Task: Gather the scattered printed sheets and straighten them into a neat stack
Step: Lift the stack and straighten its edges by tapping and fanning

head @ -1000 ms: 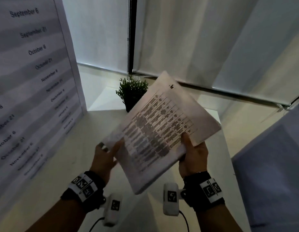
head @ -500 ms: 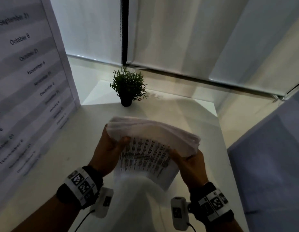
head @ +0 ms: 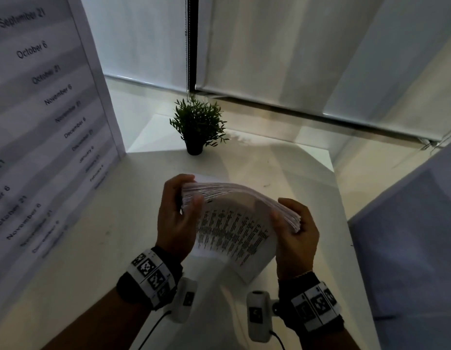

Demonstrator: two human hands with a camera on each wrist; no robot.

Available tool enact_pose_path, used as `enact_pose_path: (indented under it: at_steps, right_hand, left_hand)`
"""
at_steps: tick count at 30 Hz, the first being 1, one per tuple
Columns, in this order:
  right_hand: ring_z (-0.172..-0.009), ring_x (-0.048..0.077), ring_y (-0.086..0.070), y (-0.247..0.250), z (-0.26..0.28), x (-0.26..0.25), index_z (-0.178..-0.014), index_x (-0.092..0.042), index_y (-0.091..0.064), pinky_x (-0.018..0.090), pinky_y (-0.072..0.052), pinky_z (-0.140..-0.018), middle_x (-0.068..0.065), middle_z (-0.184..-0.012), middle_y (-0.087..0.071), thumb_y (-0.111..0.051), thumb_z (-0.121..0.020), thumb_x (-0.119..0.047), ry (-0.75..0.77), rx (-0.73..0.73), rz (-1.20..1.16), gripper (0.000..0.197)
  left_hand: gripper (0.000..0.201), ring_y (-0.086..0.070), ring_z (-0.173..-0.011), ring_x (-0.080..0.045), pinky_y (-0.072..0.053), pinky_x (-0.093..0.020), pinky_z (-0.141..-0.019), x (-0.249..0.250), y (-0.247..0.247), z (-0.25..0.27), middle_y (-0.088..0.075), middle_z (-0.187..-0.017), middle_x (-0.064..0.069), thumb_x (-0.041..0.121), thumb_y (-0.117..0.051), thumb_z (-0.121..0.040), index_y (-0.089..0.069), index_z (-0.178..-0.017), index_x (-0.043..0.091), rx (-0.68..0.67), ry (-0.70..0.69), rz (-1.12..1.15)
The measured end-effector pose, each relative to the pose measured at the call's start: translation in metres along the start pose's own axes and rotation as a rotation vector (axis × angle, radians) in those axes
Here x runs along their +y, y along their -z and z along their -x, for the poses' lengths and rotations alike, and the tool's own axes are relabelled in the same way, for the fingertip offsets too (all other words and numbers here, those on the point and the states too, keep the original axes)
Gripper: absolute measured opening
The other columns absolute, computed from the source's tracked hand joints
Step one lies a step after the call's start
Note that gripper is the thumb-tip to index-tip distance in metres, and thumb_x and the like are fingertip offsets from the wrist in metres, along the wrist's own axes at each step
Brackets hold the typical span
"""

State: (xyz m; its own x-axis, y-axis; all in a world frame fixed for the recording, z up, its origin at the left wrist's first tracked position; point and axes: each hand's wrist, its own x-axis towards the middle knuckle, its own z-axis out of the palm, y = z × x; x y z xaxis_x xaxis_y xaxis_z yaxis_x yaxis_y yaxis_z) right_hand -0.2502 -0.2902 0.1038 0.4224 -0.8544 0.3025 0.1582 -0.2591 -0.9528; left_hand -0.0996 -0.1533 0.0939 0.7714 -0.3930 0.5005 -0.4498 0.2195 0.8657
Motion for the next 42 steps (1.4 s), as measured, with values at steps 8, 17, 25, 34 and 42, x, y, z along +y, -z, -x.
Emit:
enact_pose_path:
  at_steps: [8,17,25,34,42]
  right_hand:
    - [-0.079,-0.001,-0.062,-0.001,-0.008,-0.001,-0.097,-0.024,-0.065,0.018,-0.05,-0.069,-0.015,-0.084,-0.068,-0.054,-0.086,-0.04,-0.012,0.079,-0.065,0.022]
    - [-0.069,-0.006,-0.069,0.011,-0.007,0.016,-0.084,-0.025,-0.069,0.009,-0.052,-0.058,-0.026,-0.072,-0.072,-0.082,-0.066,0.004,-0.241,-0.083,0.03,0.036]
    - [-0.084,0.011,-0.072,0.012,-0.005,0.04,-0.099,-0.023,-0.068,0.026,-0.059,-0.066,-0.007,-0.091,-0.076,-0.086,-0.059,0.003,-0.384,-0.253,0.042,0.051]
    - [-0.072,0.005,-0.072,0.014,-0.002,0.045,-0.087,-0.024,-0.07,0.021,-0.058,-0.061,-0.011,-0.078,-0.076,-0.078,-0.065,0.013,-0.421,-0.221,-0.078,0.044]
    - [-0.08,0.014,-0.073,0.01,0.001,0.051,-0.086,-0.023,-0.071,0.026,-0.059,-0.064,-0.005,-0.084,-0.077,-0.081,-0.06,0.008,-0.431,-0.194,-0.108,0.042]
  left_hand:
    - [0.055,-0.058,-0.083,0.001,-0.05,-0.015,-0.066,-0.011,0.0,-0.013,-0.056,-0.1,0.018,0.047,-0.047,-0.092,-0.039,-0.125,0.004,-0.105,0.065,0.071]
    - [0.042,-0.066,-0.083,0.012,-0.05,-0.005,-0.067,-0.027,0.01,-0.009,-0.069,-0.086,0.036,0.01,-0.073,-0.079,-0.07,-0.086,0.051,-0.251,0.299,-0.002]
    - [0.056,-0.073,-0.089,-0.014,-0.06,-0.025,-0.07,-0.041,0.021,0.009,-0.077,-0.097,0.007,0.05,-0.088,-0.047,-0.072,-0.097,0.029,-0.282,0.505,0.119]
    - [0.039,-0.071,-0.088,-0.001,-0.058,-0.019,-0.07,-0.04,0.021,0.024,-0.074,-0.096,0.021,0.024,-0.085,-0.066,-0.07,-0.089,0.052,-0.238,0.436,0.055]
    - [0.036,-0.069,-0.081,0.004,-0.057,-0.016,-0.067,-0.033,0.012,0.03,-0.073,-0.082,0.026,0.016,-0.083,-0.069,-0.067,-0.084,0.044,-0.122,0.475,-0.064]
